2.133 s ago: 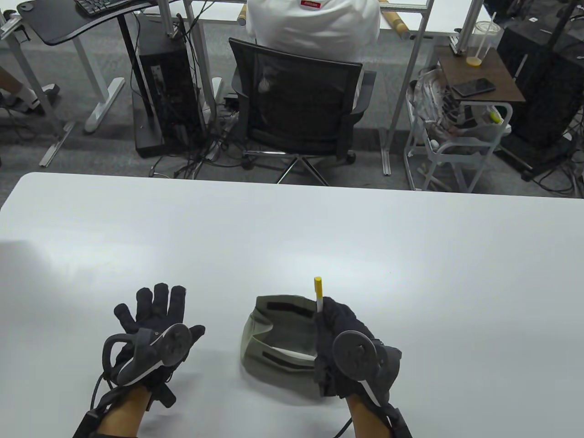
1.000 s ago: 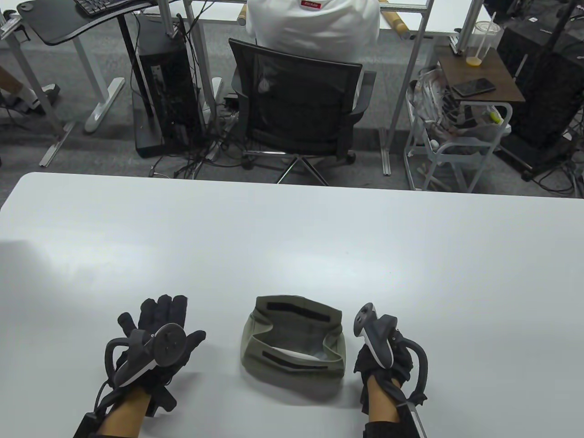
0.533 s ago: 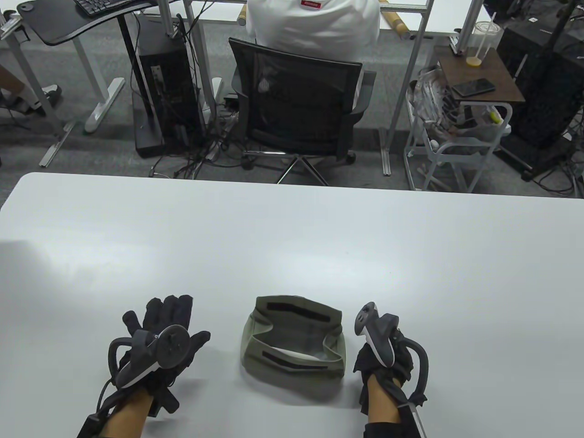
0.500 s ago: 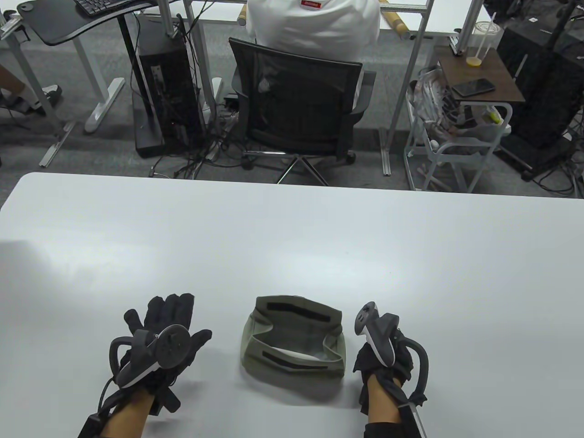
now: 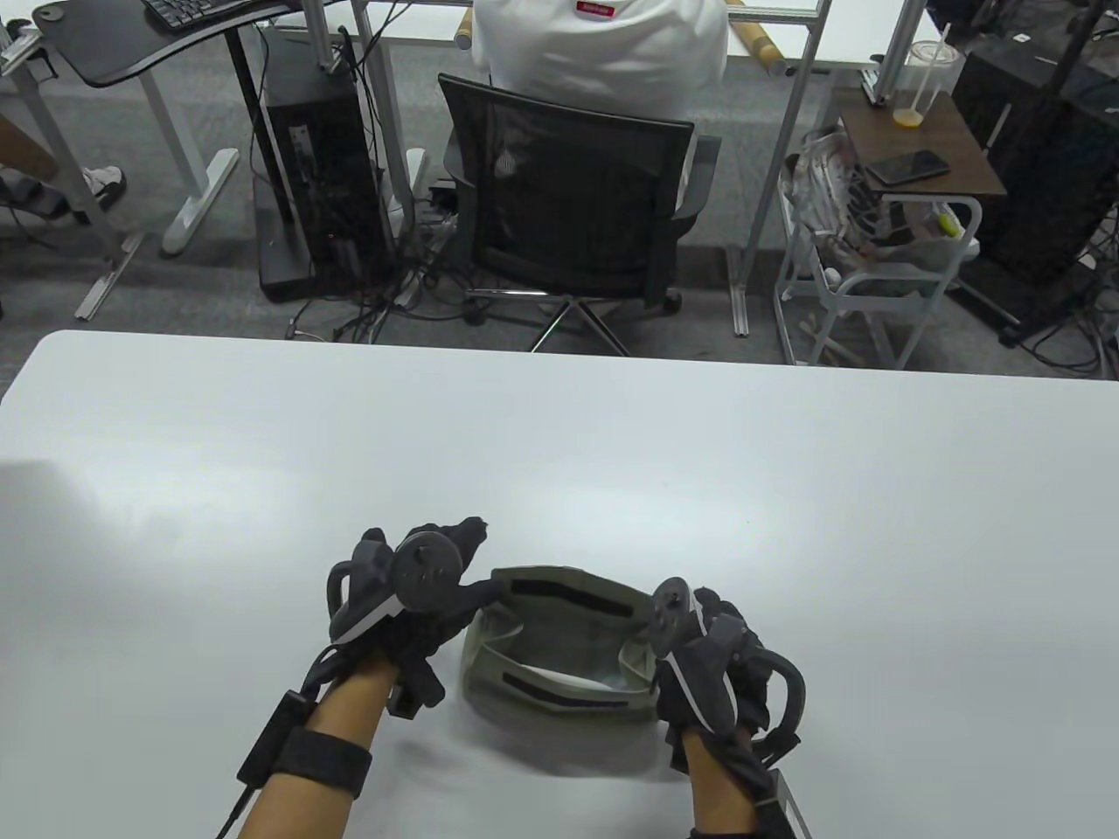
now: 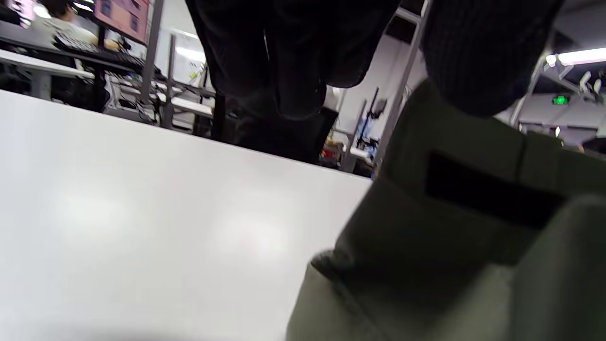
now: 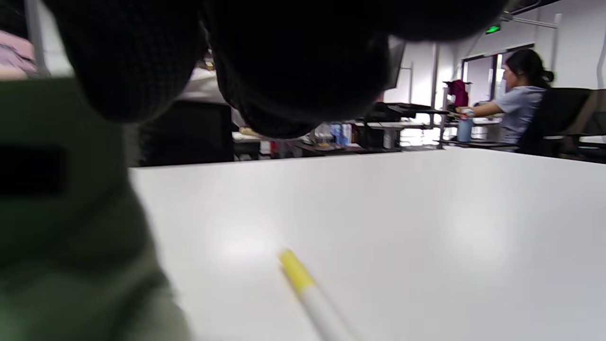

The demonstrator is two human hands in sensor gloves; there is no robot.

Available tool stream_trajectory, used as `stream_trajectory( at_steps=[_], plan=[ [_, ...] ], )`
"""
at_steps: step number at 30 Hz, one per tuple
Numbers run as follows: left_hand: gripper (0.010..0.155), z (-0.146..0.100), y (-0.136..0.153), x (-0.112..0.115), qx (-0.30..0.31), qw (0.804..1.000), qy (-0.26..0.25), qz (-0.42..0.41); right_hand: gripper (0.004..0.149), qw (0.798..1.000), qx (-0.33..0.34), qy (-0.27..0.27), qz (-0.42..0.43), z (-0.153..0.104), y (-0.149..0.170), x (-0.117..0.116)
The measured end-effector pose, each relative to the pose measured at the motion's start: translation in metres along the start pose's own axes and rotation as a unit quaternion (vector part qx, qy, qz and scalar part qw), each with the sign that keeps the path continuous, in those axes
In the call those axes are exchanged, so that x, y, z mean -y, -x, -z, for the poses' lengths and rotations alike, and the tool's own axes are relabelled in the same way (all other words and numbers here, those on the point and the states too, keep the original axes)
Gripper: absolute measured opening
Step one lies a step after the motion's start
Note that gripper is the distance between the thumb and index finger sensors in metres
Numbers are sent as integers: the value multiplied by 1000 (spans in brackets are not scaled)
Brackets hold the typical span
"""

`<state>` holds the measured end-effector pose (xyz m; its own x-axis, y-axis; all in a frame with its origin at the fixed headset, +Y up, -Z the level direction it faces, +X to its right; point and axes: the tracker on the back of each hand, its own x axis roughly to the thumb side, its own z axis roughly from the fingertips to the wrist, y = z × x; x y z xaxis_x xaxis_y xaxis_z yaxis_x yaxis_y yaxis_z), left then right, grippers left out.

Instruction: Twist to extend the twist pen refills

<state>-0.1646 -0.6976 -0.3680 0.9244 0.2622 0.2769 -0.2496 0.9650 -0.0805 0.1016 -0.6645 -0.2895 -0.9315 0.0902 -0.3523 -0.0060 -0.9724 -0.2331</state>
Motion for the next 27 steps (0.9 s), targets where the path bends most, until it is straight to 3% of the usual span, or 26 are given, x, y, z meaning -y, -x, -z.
stream_trajectory(
  at_steps=[3, 6, 11, 18, 22, 24, 27],
  plan=[
    [73, 7, -4, 9, 0, 1000, 10, -6, 52, 998, 44, 39, 37, -11, -17, 9],
    [47, 9, -7, 14, -2, 1000, -22, 9, 48, 988, 118, 65, 77, -21, -37, 6],
    [44, 7, -8, 16, 5, 1000, -22, 22, 44, 980, 181, 64, 51, -26, -63, -13],
    [44, 7, -7, 16, 1, 999, -28, 32, 52, 961, 273, -50, 2, -26, -73, -40],
    [44, 8, -6, 18, -5, 999, -26, 33, 61, 953, 280, -109, -34, -27, -74, -56],
    [45, 9, -6, 18, -8, 999, -24, 33, 71, 945, 271, -173, -63, -28, -76, -66],
    [44, 9, -6, 18, -10, 999, -21, 34, 73, 940, 279, -181, -77, -31, -78, -72]
  ],
)
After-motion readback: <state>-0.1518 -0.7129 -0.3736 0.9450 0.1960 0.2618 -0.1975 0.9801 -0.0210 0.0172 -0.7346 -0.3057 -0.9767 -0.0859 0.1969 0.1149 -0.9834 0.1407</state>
